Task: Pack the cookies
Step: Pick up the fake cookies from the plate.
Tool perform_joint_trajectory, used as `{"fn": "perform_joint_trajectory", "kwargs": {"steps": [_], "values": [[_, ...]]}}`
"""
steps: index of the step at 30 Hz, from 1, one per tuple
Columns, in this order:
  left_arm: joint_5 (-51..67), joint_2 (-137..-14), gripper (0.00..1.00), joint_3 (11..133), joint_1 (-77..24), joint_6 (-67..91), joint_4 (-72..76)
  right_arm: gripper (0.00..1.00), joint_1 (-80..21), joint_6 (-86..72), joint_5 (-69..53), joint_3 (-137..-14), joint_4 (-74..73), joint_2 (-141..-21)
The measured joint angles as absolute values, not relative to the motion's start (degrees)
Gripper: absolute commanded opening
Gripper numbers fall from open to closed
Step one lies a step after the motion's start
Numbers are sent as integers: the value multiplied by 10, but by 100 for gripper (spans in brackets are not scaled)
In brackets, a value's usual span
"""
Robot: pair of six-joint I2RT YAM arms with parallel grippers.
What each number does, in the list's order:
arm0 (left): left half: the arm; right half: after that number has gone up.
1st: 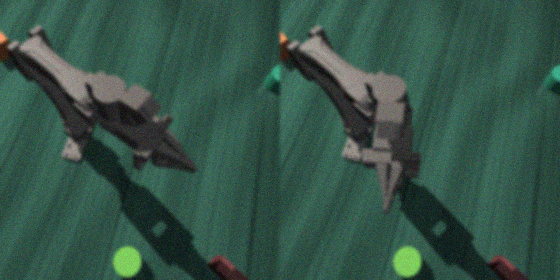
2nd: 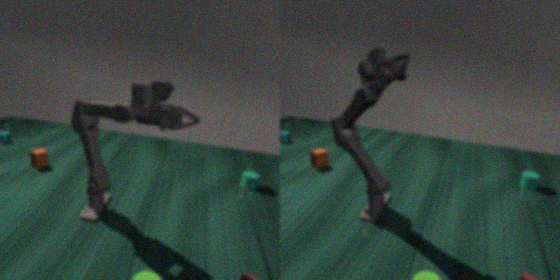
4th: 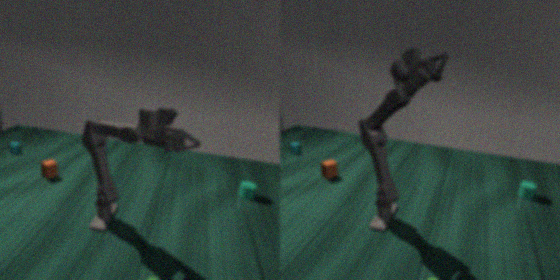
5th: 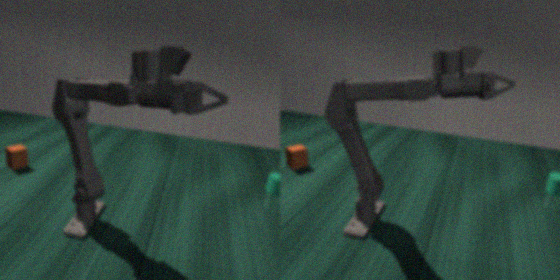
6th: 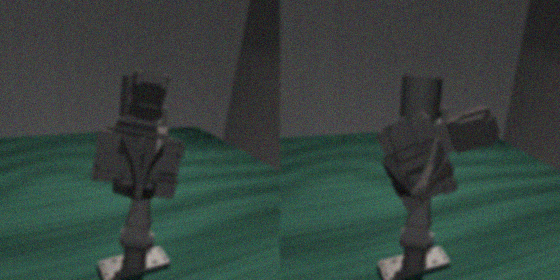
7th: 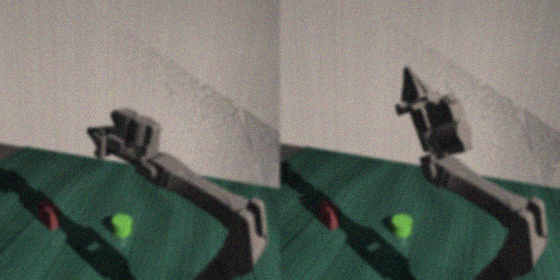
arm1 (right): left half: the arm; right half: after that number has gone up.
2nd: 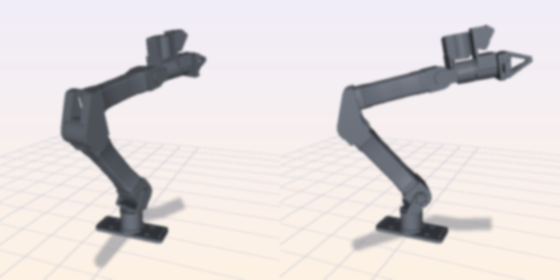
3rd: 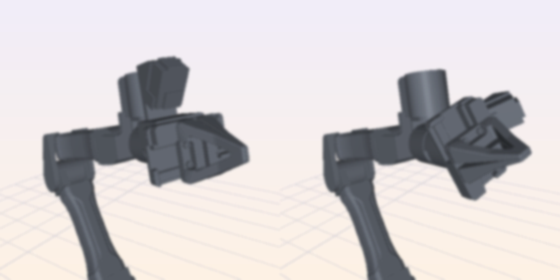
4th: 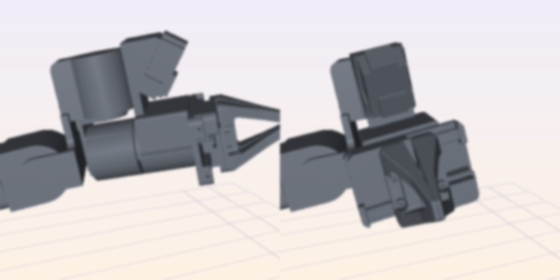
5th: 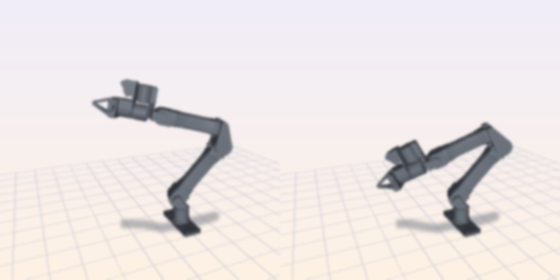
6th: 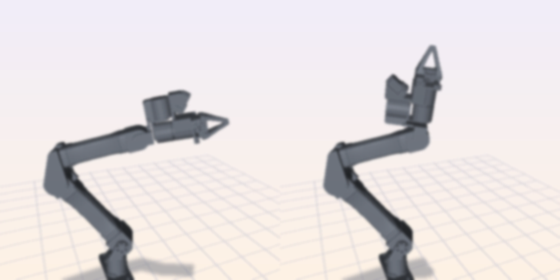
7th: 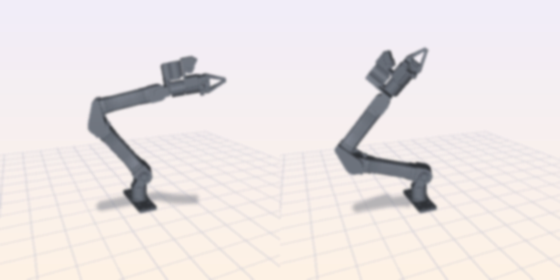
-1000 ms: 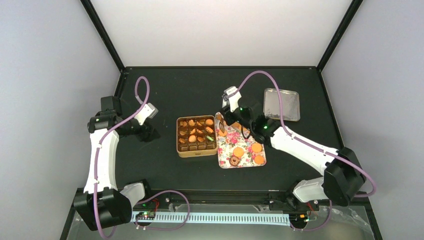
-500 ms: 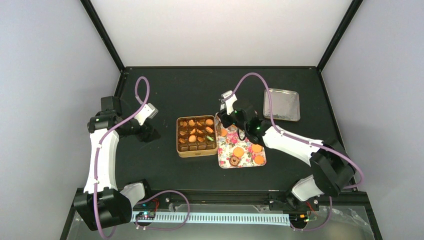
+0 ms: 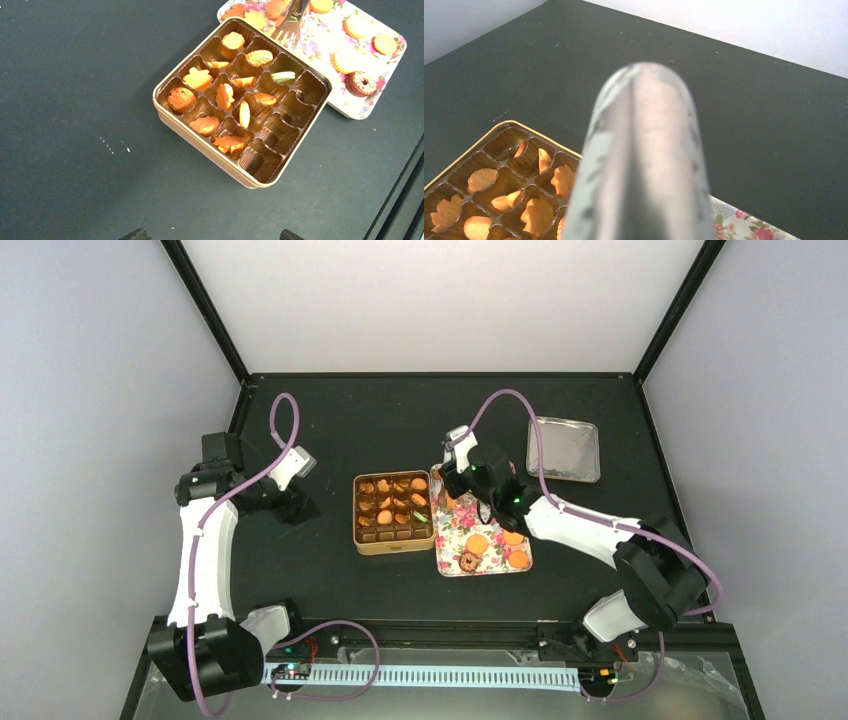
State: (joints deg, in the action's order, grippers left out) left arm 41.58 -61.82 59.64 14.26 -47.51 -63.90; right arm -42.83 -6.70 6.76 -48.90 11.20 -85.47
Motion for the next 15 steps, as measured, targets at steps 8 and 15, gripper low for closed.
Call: {"fn": "perform_joint_trajectory", "kwargs": {"steps": [8, 15], "values": [[416, -618, 69, 596, 143, -475, -641, 13, -423, -76, 67, -487, 118, -855], [416, -618, 69, 597, 143, -475, -642, 10, -423, -67, 66, -487, 104, -841]]}}
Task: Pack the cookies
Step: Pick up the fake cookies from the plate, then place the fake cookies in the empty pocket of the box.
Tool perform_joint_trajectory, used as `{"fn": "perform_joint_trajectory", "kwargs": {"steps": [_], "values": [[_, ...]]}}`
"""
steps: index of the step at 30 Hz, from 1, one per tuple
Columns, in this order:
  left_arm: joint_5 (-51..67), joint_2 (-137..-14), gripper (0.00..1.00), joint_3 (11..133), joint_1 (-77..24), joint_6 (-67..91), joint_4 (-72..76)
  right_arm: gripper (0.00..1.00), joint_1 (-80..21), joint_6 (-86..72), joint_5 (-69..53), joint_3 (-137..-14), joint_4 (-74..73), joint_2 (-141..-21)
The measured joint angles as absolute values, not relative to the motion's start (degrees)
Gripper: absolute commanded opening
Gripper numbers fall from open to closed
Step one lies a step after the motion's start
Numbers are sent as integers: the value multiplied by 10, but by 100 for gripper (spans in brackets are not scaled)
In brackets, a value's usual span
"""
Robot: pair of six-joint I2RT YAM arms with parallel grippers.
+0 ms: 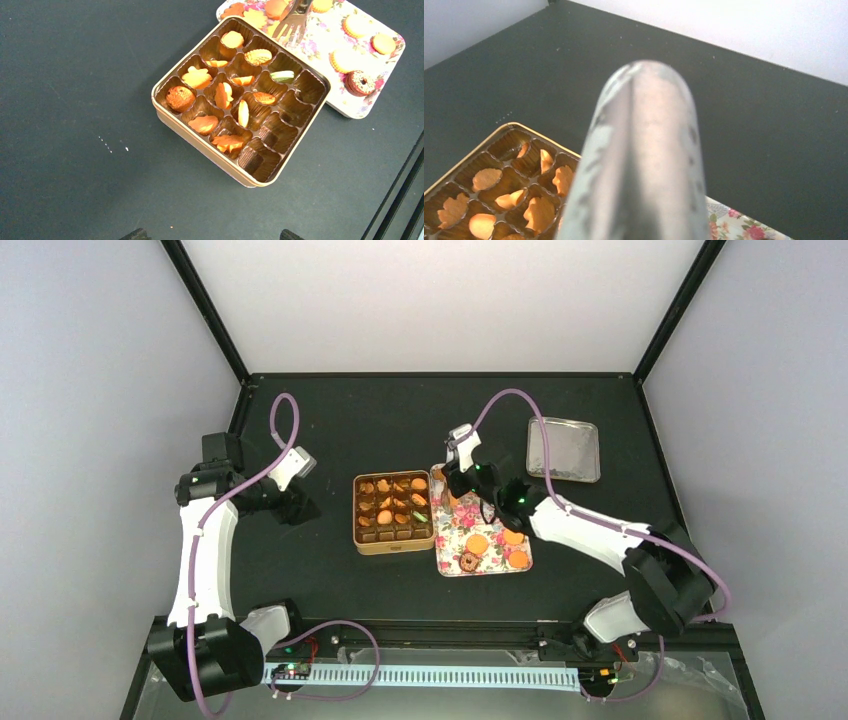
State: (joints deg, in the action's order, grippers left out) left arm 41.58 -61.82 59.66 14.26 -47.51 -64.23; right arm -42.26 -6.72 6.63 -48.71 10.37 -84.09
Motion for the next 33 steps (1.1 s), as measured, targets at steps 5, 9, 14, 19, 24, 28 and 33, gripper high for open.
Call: {"fn": "perform_joint_trajectory", "kwargs": {"steps": [5, 9, 14, 19, 24, 28, 33], "values": [[416, -618, 69, 597, 143, -475, -642, 11, -423, -50, 57, -492, 75, -791], [412, -620, 69, 597, 149, -469, -637, 12, -429, -41, 37, -514, 54, -737], [410, -643, 69, 597, 173, -456, -628, 12, -480, -32, 32, -552, 36, -724], [407, -661, 69, 597, 192, -445, -620, 14, -565, -27, 21, -616, 29, -770], [407, -661, 69, 596, 201, -444, -620, 15, -624, -19, 9, -693, 20, -863], [407, -660, 69, 596, 203, -444, -620, 16, -643, -18, -4, -730, 11, -931], [408, -659, 69, 596, 203, -444, -620, 34, -642, -18, -8, -744, -1, -974]]}}
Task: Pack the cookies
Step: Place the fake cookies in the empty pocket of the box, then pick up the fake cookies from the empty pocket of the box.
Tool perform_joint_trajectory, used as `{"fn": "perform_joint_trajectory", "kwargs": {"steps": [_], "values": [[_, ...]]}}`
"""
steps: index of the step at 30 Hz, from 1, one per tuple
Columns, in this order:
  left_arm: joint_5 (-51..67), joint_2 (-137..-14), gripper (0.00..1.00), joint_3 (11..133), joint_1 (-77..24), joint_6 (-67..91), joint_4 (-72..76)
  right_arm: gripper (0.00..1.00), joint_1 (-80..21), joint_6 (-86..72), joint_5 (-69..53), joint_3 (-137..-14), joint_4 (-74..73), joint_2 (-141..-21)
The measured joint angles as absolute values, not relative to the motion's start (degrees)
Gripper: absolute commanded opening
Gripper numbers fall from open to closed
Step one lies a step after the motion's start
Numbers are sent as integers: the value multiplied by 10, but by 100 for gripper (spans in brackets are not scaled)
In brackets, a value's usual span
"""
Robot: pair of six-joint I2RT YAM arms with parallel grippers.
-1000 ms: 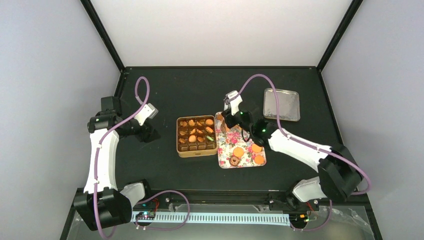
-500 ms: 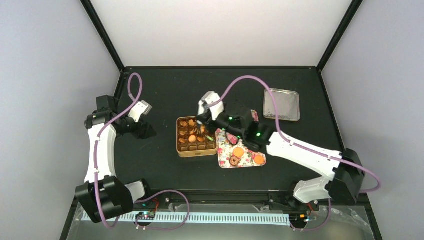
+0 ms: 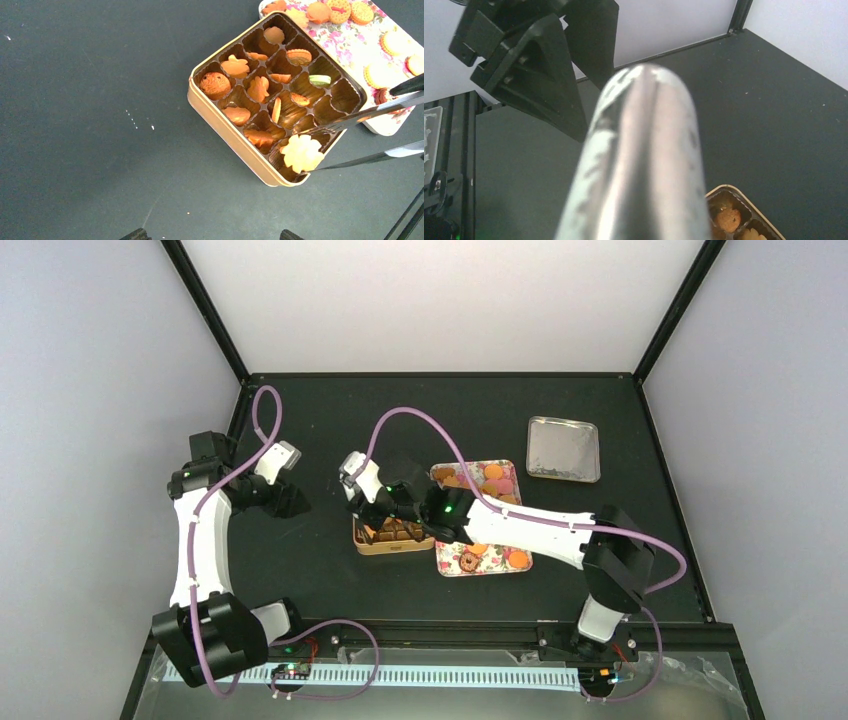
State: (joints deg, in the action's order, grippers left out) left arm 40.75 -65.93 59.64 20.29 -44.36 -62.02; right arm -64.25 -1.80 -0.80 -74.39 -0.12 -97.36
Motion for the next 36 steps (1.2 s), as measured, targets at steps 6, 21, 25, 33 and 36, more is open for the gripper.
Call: {"fn": "perform_joint_trajectory", "kwargs": {"steps": [6, 21, 25, 33, 36], "values": [[408, -654, 69, 596, 203, -444, -620, 43, -642, -20, -4, -756, -4, -984], [408, -649, 69, 596, 203, -450, -621, 34, -632, -38, 8, -757, 0, -981], [412, -647, 69, 596, 203, -450, -621, 34, -617, -51, 11, -753, 0, -981], [413, -647, 69, 596, 203, -453, -622, 29, -607, -75, 3, -736, 0, -981], [413, -647, 69, 596, 203, -454, -622, 27, -608, -80, -4, -735, 1, -981]]}}
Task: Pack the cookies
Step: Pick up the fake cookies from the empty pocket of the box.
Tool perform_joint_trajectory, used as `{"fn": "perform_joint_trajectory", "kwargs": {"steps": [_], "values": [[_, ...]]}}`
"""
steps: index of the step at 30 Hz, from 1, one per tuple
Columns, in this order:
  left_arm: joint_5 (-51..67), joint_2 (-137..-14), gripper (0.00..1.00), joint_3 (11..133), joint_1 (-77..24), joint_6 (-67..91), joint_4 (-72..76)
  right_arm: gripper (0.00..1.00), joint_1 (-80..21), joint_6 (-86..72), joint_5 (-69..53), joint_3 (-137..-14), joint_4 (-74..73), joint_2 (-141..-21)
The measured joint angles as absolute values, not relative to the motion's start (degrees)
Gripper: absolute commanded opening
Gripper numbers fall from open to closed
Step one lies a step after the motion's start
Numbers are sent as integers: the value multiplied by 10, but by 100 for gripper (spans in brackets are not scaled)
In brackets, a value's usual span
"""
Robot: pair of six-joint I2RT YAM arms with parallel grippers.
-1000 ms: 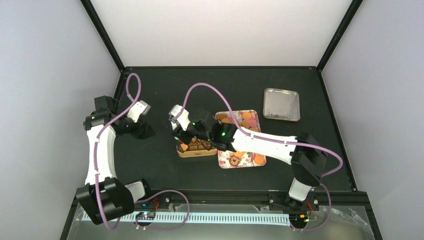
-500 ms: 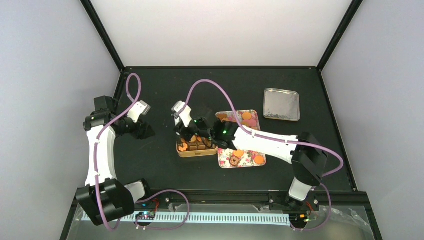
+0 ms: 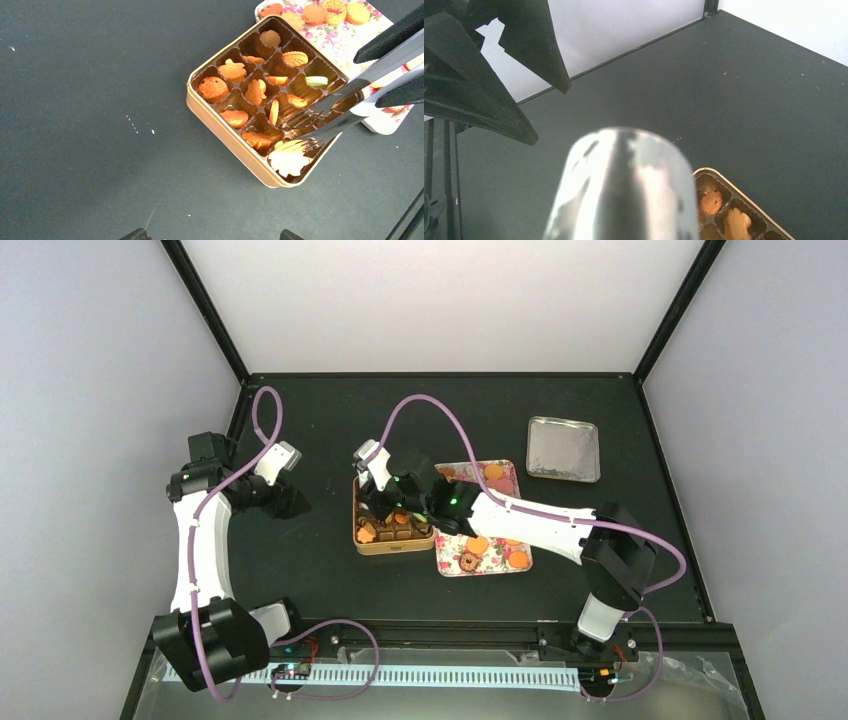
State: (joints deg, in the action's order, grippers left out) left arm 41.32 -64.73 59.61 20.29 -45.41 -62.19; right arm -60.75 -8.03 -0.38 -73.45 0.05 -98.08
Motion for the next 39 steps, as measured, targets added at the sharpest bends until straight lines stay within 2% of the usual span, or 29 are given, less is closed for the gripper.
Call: {"fn": "perform_joint_trajectory", "kwargs": {"steps": [11, 17, 20, 24, 39], "values": [[416, -647, 69, 596, 203, -455, -623, 24, -606, -91, -21, -735, 7, -981], [416, -647, 69, 596, 203, -455, -623, 26, -607, -107, -42, -735, 10, -981], [416, -647, 69, 596, 203, -458, -623, 31, -607, -113, -45, -735, 11, -981], [415, -647, 69, 590, 203, -459, -618, 33, -607, -121, -35, -733, 10, -978], [403, -642, 68, 541, 203, -467, -575, 29, -607, -156, -6, -715, 10, -966]]}}
